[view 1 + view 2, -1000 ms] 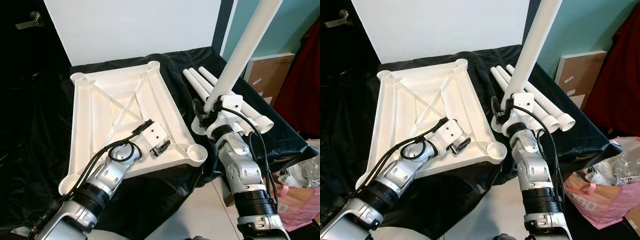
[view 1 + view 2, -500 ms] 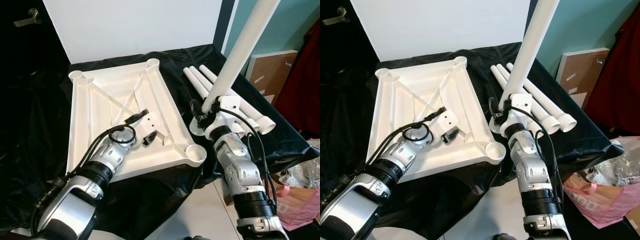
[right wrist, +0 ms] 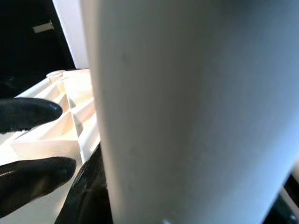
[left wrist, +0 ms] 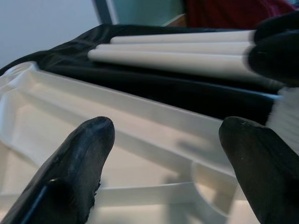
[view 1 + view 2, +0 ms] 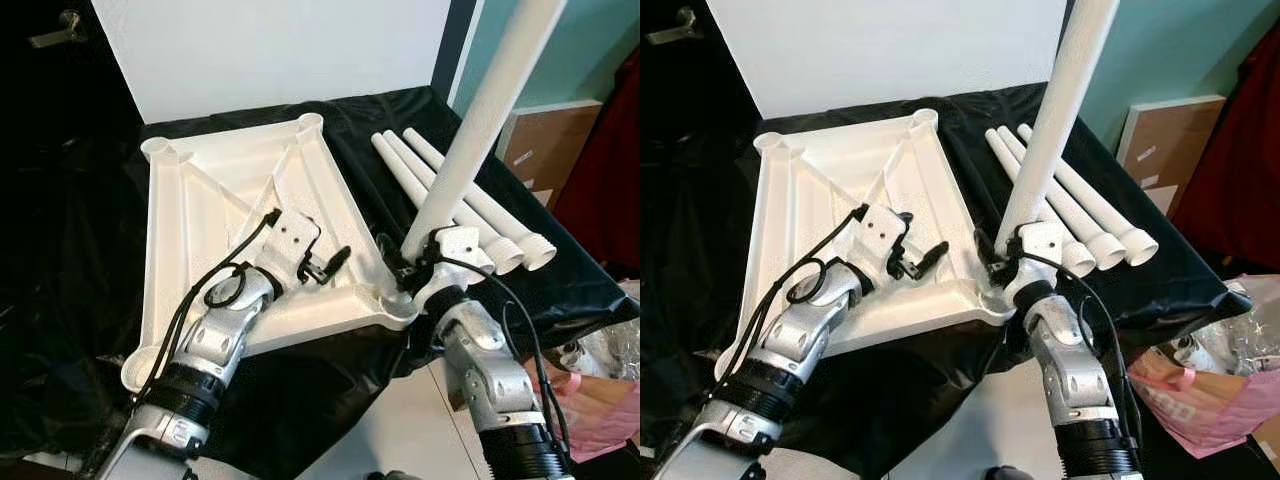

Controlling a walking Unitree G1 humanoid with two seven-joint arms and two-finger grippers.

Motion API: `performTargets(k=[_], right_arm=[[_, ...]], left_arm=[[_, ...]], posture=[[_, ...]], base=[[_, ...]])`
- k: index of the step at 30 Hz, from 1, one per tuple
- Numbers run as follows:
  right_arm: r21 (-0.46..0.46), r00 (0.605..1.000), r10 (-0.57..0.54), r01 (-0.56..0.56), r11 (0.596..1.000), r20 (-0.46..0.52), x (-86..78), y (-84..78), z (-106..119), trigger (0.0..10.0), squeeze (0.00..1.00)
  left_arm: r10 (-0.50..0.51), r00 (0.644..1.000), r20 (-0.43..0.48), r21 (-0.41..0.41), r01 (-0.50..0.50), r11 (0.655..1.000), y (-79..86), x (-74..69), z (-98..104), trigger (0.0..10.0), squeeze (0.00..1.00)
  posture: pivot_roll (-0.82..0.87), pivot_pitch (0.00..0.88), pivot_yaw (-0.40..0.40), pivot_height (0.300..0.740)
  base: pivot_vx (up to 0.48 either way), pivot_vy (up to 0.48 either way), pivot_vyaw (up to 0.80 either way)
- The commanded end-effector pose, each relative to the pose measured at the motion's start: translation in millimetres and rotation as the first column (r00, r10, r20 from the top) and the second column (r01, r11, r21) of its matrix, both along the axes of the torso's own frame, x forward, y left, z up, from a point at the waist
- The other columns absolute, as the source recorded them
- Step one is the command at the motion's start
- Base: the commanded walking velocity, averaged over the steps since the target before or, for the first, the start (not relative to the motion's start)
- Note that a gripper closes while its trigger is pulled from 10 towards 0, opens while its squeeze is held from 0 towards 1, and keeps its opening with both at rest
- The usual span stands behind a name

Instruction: Building children table

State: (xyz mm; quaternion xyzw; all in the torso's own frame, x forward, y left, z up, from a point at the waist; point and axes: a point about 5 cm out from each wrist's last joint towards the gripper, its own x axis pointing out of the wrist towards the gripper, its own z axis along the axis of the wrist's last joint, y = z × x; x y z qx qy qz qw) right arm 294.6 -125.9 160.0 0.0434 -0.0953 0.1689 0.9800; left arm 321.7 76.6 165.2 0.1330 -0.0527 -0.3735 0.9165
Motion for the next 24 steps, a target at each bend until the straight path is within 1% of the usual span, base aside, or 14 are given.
performTargets(k=[1,2,3,4,5,6,13,14,16,17,19,21,23,24], right_arm=[[0.005,1.000,0.015,-0.015,1.000,0.026,-1.3,0.6,4,10.0,0.00],[0.006,0.999,0.010,-0.011,1.000,0.030,1.2,-0.8,6,10.0,0.00],[0.006,0.999,0.010,-0.011,1.000,0.030,1.2,-0.8,6,10.0,0.00],[0.007,0.999,0.008,-0.008,1.000,0.034,2.9,-1.5,7,10.0,0.00],[0.006,0.999,0.005,-0.005,1.000,0.041,5.2,-2.6,9,10.0,0.00],[0.006,0.999,0.005,-0.005,1.000,0.043,5.6,-2.8,10,10.0,0.00],[0.000,0.999,0.010,-0.010,1.000,0.049,6.7,-2.1,11,10.0,0.00],[0.001,0.999,0.011,-0.011,1.000,0.052,7.0,-1.5,12,10.0,0.00],[0.001,0.999,0.011,-0.011,1.000,0.052,7.0,-1.5,12,10.0,0.00],[0.004,0.999,0.011,-0.012,1.000,0.053,6.9,-0.9,12,10.0,0.00],[0.004,0.999,0.011,-0.012,1.000,0.053,6.9,-0.9,12,10.0,0.00],[0.014,0.998,0.013,-0.014,1.000,0.054,6.6,1.4,12,10.0,0.00],[0.017,0.998,0.015,-0.016,1.000,0.056,6.7,2.6,12,10.0,0.00],[0.017,0.998,0.015,-0.016,1.000,0.056,6.7,2.6,12,10.0,0.00]], left_arm=[[-0.047,0.999,-0.017,0.015,0.047,0.999,-4.5,-5.8,-4,10.0,0.00],[-0.055,0.998,-0.041,0.062,0.058,0.996,-4.5,-8.3,-13,10.0,0.00],[-0.055,0.998,-0.041,0.062,0.058,0.996,-4.5,-8.3,-13,10.0,0.00],[-0.044,0.998,-0.046,0.117,0.049,0.992,-2.8,-7.7,-20,10.0,0.00],[-0.021,0.999,-0.038,0.218,0.029,0.976,1.4,-6.3,-31,10.0,0.00],[-0.012,0.999,-0.036,0.237,0.020,0.971,2.8,-5.8,-33,10.0,0.00],[0.022,0.998,-0.063,0.265,-0.005,0.964,8.1,-4.8,-37,10.0,0.00],[0.071,0.996,-0.061,0.289,-0.050,0.956,13.2,-0.5,-39,10.0,0.00],[0.071,0.996,-0.061,0.289,-0.050,0.956,13.2,-0.5,-39,10.0,0.00],[0.134,0.990,-0.052,0.311,-0.112,0.944,19.5,4.9,-40,10.0,0.00],[0.134,0.990,-0.052,0.311,-0.112,0.944,19.5,4.9,-40,10.0,0.00],[0.271,0.963,0.004,0.358,-0.254,0.899,34.4,17.4,-38,10.0,0.00],[0.321,0.947,0.033,0.369,-0.310,0.876,40.1,23.2,-35,10.0,0.00],[0.321,0.947,0.033,0.369,-0.310,0.876,40.1,23.2,-35,10.0,0.00]], posture=[[-0.05,0.086,0.000,0.740],[-0.05,0.085,-0.002,0.740],[-0.05,0.085,-0.002,0.740],[-0.05,0.084,-0.005,0.740],[-0.05,0.083,-0.006,0.740],[-0.05,0.083,-0.006,0.740],[-0.05,0.077,-0.007,0.740],[-0.05,0.072,-0.006,0.740],[-0.05,0.072,-0.006,0.740],[-0.05,0.060,-0.007,0.740],[-0.05,0.060,-0.007,0.740],[-0.05,0.041,-0.008,0.740],[-0.05,0.038,-0.010,0.740],[-0.05,0.038,-0.010,0.740]], base=[[0.000,0.000,0.00],[0.000,0.000,0.00],[0.000,0.000,0.00],[0.000,0.000,0.00],[0.000,0.000,0.00],[0.000,0.000,0.00],[0.000,0.000,0.00],[0.000,0.000,0.00],[0.000,0.000,0.00],[0.000,0.000,0.00],[0.000,0.000,0.00],[0.000,0.000,0.00],[0.000,0.000,0.00],[0.000,0.000,0.00]])
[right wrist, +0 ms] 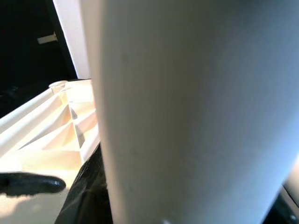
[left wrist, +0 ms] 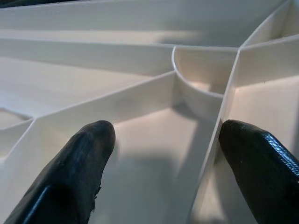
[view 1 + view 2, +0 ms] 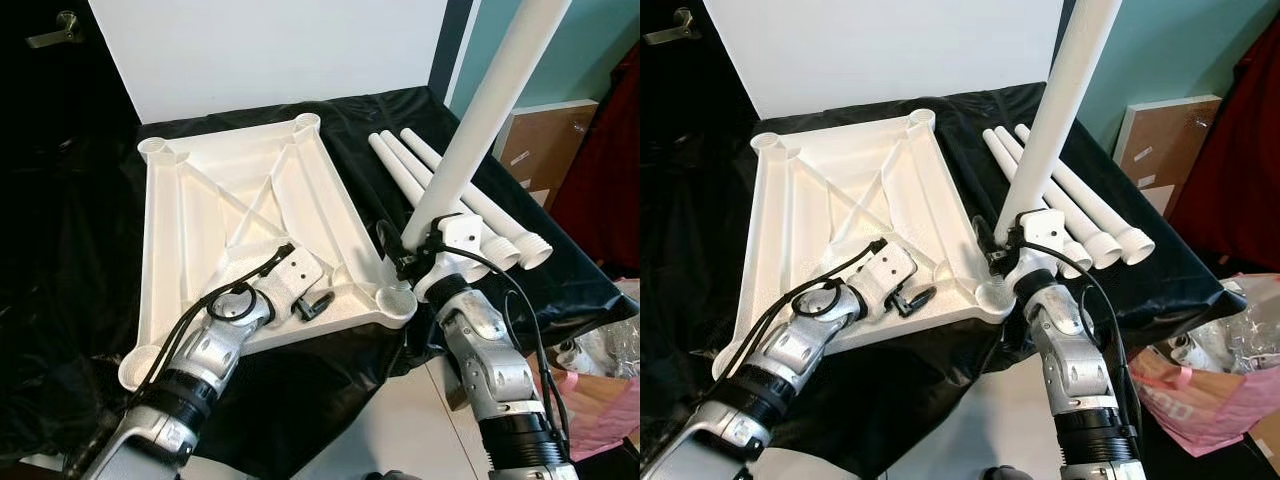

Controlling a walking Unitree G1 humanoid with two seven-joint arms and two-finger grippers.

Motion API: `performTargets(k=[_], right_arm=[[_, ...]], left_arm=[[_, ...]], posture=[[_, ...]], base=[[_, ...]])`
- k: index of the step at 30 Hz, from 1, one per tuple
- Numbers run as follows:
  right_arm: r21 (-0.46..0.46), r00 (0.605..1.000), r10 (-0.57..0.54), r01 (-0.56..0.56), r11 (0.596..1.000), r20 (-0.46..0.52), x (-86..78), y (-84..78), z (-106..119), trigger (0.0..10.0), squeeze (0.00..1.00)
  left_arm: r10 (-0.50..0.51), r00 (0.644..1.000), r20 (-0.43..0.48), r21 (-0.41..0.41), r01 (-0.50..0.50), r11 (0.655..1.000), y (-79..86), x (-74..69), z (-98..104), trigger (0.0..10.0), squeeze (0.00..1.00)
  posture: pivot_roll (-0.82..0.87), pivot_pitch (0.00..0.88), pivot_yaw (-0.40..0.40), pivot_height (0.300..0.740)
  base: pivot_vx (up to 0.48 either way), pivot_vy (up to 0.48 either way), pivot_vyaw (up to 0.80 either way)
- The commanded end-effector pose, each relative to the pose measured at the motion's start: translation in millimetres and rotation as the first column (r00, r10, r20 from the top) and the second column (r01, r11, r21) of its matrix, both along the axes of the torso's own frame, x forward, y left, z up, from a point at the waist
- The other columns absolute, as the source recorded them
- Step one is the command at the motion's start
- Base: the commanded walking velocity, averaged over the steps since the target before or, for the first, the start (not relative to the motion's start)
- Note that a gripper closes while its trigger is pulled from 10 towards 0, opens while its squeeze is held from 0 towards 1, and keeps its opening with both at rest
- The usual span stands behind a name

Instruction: Building children table

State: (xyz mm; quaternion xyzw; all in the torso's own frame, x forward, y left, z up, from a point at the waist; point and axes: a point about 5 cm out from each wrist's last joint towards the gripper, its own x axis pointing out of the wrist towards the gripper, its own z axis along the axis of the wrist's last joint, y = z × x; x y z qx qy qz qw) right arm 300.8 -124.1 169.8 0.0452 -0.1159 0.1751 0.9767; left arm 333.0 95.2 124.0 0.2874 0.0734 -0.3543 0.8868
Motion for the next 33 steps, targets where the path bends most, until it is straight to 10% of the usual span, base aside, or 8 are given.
performTargets(k=[1,11,17,23,33], right_arm=[[0.008,1.000,0.003,-0.004,1.000,0.014,0.4,0.8,2,10.0,0.00],[0.007,1.000,-0.001,0.001,1.000,0.018,6.9,0.1,4,10.0,0.00],[0.004,0.999,-0.027,0.027,1.000,0.020,9.9,-2.5,3,10.0,0.00],[-0.013,1.000,-0.023,0.023,1.000,0.022,18.5,3.6,2,10.0,0.00],[-0.011,1.000,-0.008,0.008,1.000,0.023,32.7,8.6,2,10.0,0.00]], left_arm=[[0.240,0.962,0.127,-0.002,-0.242,0.970,21.5,11.9,6,10.0,0.00],[0.416,0.878,0.236,-0.033,-0.421,0.906,27.1,39.4,31,10.0,0.00],[0.203,0.969,0.141,-0.115,-0.188,0.975,2.0,24.3,31,10.0,0.00],[-0.099,0.994,0.044,-0.199,0.106,0.974,-23.0,-7.8,22,10.0,0.00],[-0.118,0.993,0.004,-0.206,0.116,0.972,-27.4,-18.1,14,10.0,0.00]], posture=[[-0.05,0.038,-0.010,0.740],[-0.05,0.061,-0.005,0.740],[-0.06,0.059,-0.003,0.740],[-0.04,0.057,-0.006,0.740],[-0.02,0.053,-0.013,0.740]], base=[[0.000,0.000,0.00],[0.000,0.000,0.00],[0.000,0.000,0.00],[0.000,0.000,0.00],[0.000,0.000,0.00]])
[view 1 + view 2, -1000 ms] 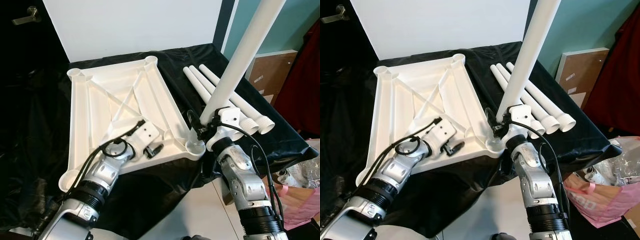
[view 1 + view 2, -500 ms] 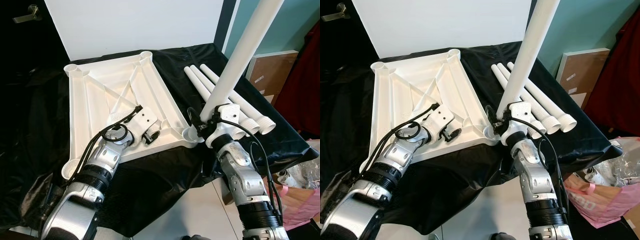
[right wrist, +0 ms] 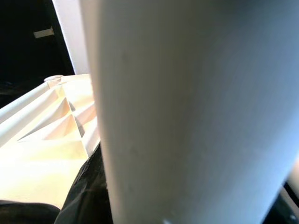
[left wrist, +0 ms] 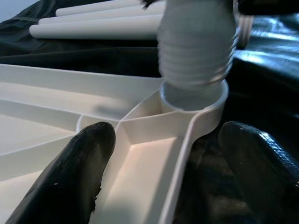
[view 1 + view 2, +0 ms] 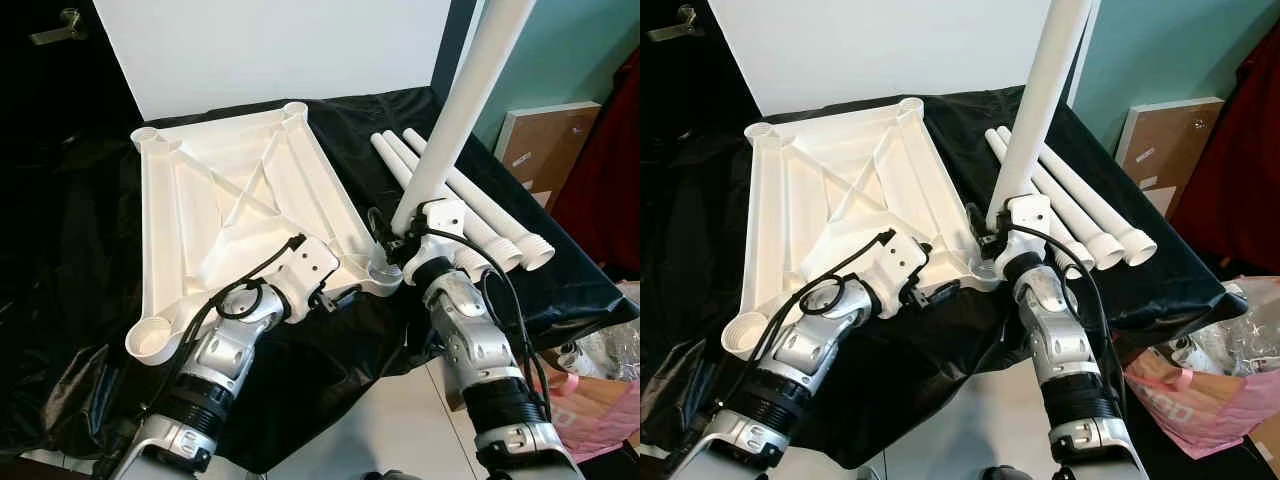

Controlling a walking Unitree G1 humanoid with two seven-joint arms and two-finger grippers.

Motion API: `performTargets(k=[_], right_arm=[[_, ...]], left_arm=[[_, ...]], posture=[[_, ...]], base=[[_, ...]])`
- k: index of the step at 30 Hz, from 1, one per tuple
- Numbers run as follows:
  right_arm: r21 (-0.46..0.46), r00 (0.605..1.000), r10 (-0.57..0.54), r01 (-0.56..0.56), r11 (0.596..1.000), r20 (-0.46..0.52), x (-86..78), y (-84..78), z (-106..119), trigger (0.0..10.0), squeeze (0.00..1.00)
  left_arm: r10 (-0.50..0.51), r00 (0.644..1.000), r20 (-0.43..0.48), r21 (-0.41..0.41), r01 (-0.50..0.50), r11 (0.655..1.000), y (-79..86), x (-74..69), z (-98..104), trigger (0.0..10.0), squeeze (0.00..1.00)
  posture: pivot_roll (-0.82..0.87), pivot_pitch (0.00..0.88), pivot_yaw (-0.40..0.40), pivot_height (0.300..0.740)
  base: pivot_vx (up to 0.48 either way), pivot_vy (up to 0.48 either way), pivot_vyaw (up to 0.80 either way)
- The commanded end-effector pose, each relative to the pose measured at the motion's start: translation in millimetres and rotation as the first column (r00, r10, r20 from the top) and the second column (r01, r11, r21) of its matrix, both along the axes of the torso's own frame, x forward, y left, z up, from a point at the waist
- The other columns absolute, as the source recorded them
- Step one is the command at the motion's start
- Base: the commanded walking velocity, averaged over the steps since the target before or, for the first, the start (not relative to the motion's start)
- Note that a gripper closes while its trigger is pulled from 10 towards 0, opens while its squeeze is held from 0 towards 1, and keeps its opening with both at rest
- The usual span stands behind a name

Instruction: Building children table

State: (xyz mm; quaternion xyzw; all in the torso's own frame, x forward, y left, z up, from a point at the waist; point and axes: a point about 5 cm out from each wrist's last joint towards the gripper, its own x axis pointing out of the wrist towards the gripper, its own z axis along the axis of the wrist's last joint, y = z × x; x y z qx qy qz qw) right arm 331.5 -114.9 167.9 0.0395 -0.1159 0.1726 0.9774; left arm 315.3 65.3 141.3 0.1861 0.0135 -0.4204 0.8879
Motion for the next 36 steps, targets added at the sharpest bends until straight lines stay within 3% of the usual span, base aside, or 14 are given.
performTargets(k=[1,8,12,14,21,22,23,24,30,36], right_arm=[[0.002,1.000,-0.002,0.002,1.000,0.023,3.1,-0.4,4,10.0,0.00],[0.008,1.000,-0.005,0.005,1.000,0.027,5.4,0.3,5,10.0,0.00],[0.004,1.000,-0.008,0.008,1.000,0.030,5.5,-0.6,4,10.0,0.00],[-0.003,0.999,-0.020,0.020,1.000,0.035,6.1,-4.4,3,10.0,0.00],[-0.006,0.999,-0.035,0.035,0.999,0.040,7.5,-8.7,2,10.0,0.00],[-0.006,0.998,-0.036,0.037,0.999,0.041,7.6,-8.9,2,10.0,0.00],[-0.006,0.998,-0.038,0.038,0.999,0.042,7.7,-9.0,2,10.0,0.00],[-0.007,0.998,-0.039,0.039,0.999,0.044,7.7,-9.4,2,10.0,0.00],[-0.011,0.998,-0.045,0.046,0.999,0.045,6.7,-11.5,0,10.0,0.00],[-0.024,0.998,-0.045,0.046,0.999,0.031,4.7,-15.1,-6,10.0,0.00]], left_arm=[[0.030,1.000,-0.008,0.037,-0.030,0.999,3.7,0.4,-5,10.0,0.00],[0.062,0.996,-0.057,0.056,-0.059,0.997,7.2,0.8,-11,10.0,0.00],[0.041,0.994,-0.104,0.094,-0.031,0.995,8.2,-3.0,-18,10.0,0.00],[0.032,0.988,-0.149,0.166,-0.007,0.986,11.1,-6.1,-29,10.0,0.00],[0.039,0.979,-0.201,0.187,-0.001,0.982,11.6,-4.5,-33,10.0,0.00],[0.041,0.979,-0.198,0.196,-0.001,0.981,11.2,-3.8,-33,8.2,0.00],[0.044,0.979,-0.200,0.200,-0.003,0.980,11.0,-3.0,-33,8.2,0.00],[0.046,0.978,-0.203,0.200,-0.005,0.980,10.5,-2.2,-32,0.0,0.00],[0.014,0.974,-0.228,0.196,0.032,0.980,10.0,-5.5,-32,0.0,0.00],[-0.108,0.960,-0.258,0.198,0.162,0.967,9.5,-20.6,-31,0.0,0.00]], posture=[[-0.01,0.052,-0.015,0.740],[-0.01,0.045,-0.016,0.740],[-0.02,0.042,-0.010,0.740],[-0.03,0.041,-0.005,0.740],[-0.03,0.036,0.003,0.740],[-0.03,0.035,0.005,0.740],[-0.04,0.034,0.008,0.740],[-0.04,0.034,0.008,0.740],[-0.04,0.032,0.017,0.740],[-0.05,0.023,0.017,0.740]], base=[[0.000,0.000,0.00],[0.000,0.000,0.00],[0.000,0.000,0.00],[0.000,0.000,0.00],[0.000,0.000,0.00],[0.000,0.000,0.00],[0.000,0.000,0.00],[0.000,0.000,0.00],[0.000,0.000,0.00],[0.000,0.000,0.00]])
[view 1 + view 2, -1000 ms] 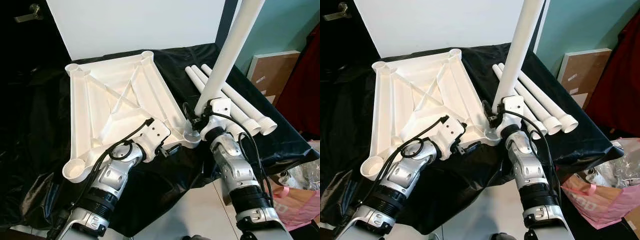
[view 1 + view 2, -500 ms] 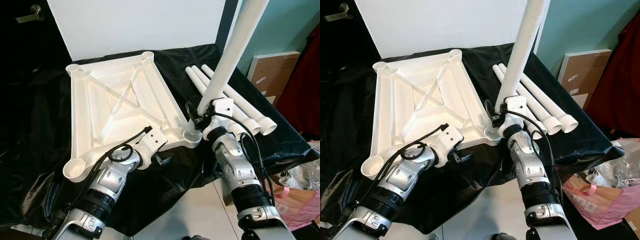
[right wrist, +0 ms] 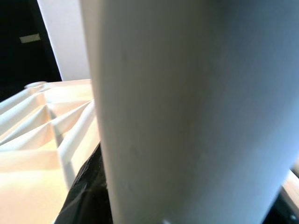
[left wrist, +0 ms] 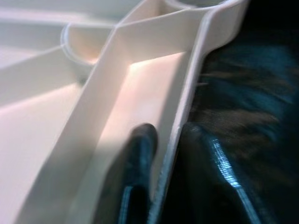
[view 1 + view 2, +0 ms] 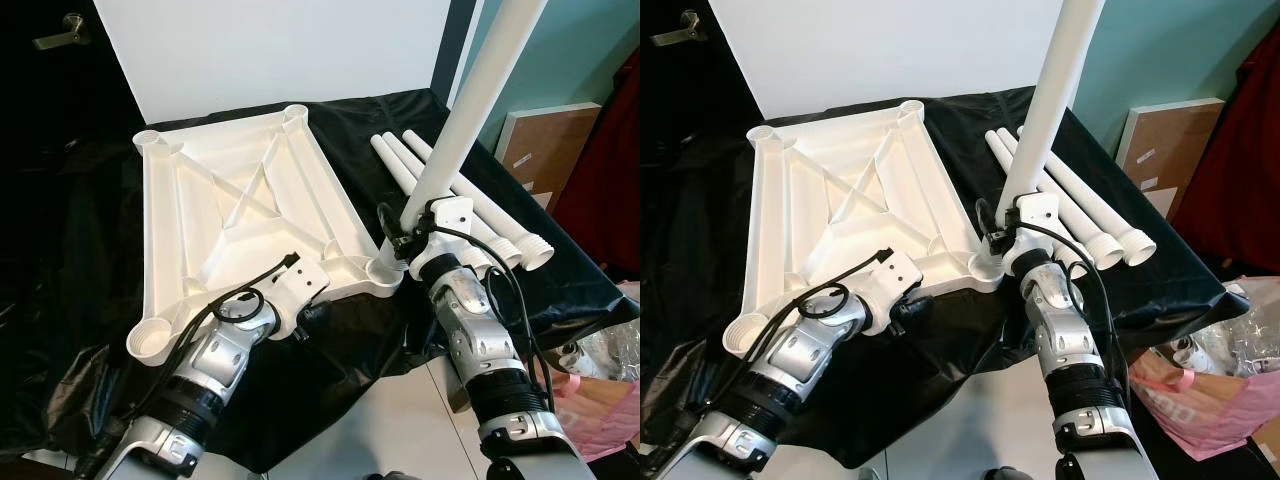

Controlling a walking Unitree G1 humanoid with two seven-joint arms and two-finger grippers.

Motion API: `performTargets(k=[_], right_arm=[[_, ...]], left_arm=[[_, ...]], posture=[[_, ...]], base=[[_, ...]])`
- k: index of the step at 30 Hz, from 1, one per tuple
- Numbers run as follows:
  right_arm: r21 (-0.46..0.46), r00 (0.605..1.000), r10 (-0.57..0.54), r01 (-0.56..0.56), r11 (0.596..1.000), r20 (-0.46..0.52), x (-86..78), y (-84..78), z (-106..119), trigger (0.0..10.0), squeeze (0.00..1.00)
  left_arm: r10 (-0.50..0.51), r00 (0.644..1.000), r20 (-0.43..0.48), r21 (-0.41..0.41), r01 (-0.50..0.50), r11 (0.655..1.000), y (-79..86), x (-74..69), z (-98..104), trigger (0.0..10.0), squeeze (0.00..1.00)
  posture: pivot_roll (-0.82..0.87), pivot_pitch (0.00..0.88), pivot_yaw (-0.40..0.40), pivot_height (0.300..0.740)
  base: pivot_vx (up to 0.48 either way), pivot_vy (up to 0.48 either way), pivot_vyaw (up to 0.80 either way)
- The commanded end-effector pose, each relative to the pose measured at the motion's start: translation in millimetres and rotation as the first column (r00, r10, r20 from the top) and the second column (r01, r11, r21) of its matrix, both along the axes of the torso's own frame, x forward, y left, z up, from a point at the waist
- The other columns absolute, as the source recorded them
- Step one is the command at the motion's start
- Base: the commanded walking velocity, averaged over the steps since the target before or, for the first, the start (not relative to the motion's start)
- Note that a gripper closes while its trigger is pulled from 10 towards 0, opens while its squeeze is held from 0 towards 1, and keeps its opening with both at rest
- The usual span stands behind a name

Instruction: Building children table

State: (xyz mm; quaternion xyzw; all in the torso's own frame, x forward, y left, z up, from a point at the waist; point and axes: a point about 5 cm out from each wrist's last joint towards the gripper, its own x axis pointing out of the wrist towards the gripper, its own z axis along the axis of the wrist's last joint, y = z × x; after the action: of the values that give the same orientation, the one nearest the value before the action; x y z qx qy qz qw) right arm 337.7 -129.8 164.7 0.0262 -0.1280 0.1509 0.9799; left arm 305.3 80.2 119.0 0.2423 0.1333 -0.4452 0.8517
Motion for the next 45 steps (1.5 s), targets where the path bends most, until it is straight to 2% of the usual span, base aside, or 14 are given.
performTargets(k=[1,5,6,13,14,16,17,21,22,25,29,30,40,45], right_arm=[[-0.007,1.000,0.002,-0.002,1.000,0.004,-1.5,-0.2,-3,10.0,0.00],[-0.015,1.000,0.008,-0.008,1.000,-0.002,-2.2,0.0,-5,10.0,0.00],[-0.018,1.000,0.011,-0.011,1.000,-0.004,-2.1,0.3,-6,10.0,0.00],[-0.023,1.000,0.025,-0.025,0.999,-0.009,-2.2,2.7,-7,10.0,0.00],[-0.025,0.999,0.032,-0.032,0.999,-0.011,-2.5,3.6,-7,10.0,0.00],[-0.027,0.999,0.036,-0.036,0.999,-0.011,-2.7,4.1,-7,10.0,0.00],[-0.029,0.999,0.041,-0.041,0.999,-0.013,-3.2,4.6,-7,10.0,0.00],[-0.029,0.999,0.048,-0.048,0.998,-0.014,-3.8,5.5,-8,10.0,0.00],[-0.029,0.999,0.049,-0.050,0.998,-0.015,-4.1,5.5,-8,10.0,0.00],[-0.030,0.999,0.050,-0.051,0.998,-0.017,-4.4,5.2,-9,10.0,0.00],[-0.031,0.999,0.050,-0.051,0.998,-0.019,-4.6,4.8,-9,10.0,0.00],[-0.031,0.999,0.051,-0.051,0.998,-0.020,-4.7,4.5,-9,10.0,0.00],[-0.034,0.998,0.050,-0.051,0.998,-0.022,-4.9,2.7,-9,10.0,0.00],[-0.038,0.998,0.054,-0.055,0.998,-0.024,-4.8,2.7,-10,10.0,0.00]], left_arm=[[-0.098,0.992,-0.083,-0.006,0.097,0.995,-5.4,-10.6,-9,0.0,0.00],[-0.138,0.986,-0.095,-0.004,0.138,0.990,-3.7,-16.6,-9,0.0,0.00],[-0.116,0.989,-0.090,0.031,0.119,0.992,-0.5,-14.7,-12,10.0,0.00],[-0.021,0.998,-0.053,0.036,0.023,0.999,2.6,-3.6,-9,10.0,0.00],[0.015,0.999,-0.038,0.041,-0.014,0.999,5.0,0.9,-8,10.0,0.25],[0.035,0.999,-0.031,0.046,-0.033,0.998,6.9,3.5,-7,10.0,0.25],[0.075,0.997,-0.015,0.045,-0.074,0.996,11.6,8.6,-4,10.0,1.00],[0.124,0.991,0.043,0.077,-0.127,0.989,21.0,16.9,1,10.0,1.00],[0.152,0.986,0.073,0.115,-0.159,0.980,27.2,20.8,1,10.0,0.00],[0.167,0.982,0.091,0.121,-0.177,0.977,34.0,24.1,4,10.0,0.00],[0.161,0.983,0.091,0.124,-0.171,0.977,36.4,23.9,5,9.4,0.00],[0.162,0.982,0.093,0.129,-0.173,0.976,37.9,23.9,5,0.0,0.00],[0.073,0.996,0.057,0.136,-0.080,0.987,47.7,19.0,8,0.0,0.00],[-0.030,0.999,0.017,0.120,0.028,0.992,49.7,9.7,9,0.0,0.00]], posture=[[-0.05,0.023,0.017,0.740],[-0.04,0.017,0.014,0.740],[-0.04,0.016,0.012,0.740],[-0.04,0.018,0.006,0.740],[-0.04,0.019,0.004,0.740],[-0.04,0.020,0.004,0.740],[-0.04,0.023,0.001,0.740],[-0.04,0.025,0.000,0.740],[-0.04,0.034,0.000,0.740],[-0.04,0.034,0.000,0.740],[-0.04,0.039,0.000,0.740],[-0.04,0.042,0.001,0.740],[-0.04,0.041,0.001,0.740],[-0.04,0.043,-0.002,0.740]], base=[[0.000,0.000,0.00],[0.000,0.000,0.00],[0.000,0.000,0.00],[0.000,0.000,0.00],[0.000,0.000,0.00],[0.000,0.000,0.00],[0.000,0.000,0.00],[0.000,0.000,0.00],[0.000,0.000,0.00],[0.000,0.000,0.00],[0.000,0.000,0.00],[0.000,0.000,0.00],[0.000,0.000,0.00],[0.000,0.000,0.00]])
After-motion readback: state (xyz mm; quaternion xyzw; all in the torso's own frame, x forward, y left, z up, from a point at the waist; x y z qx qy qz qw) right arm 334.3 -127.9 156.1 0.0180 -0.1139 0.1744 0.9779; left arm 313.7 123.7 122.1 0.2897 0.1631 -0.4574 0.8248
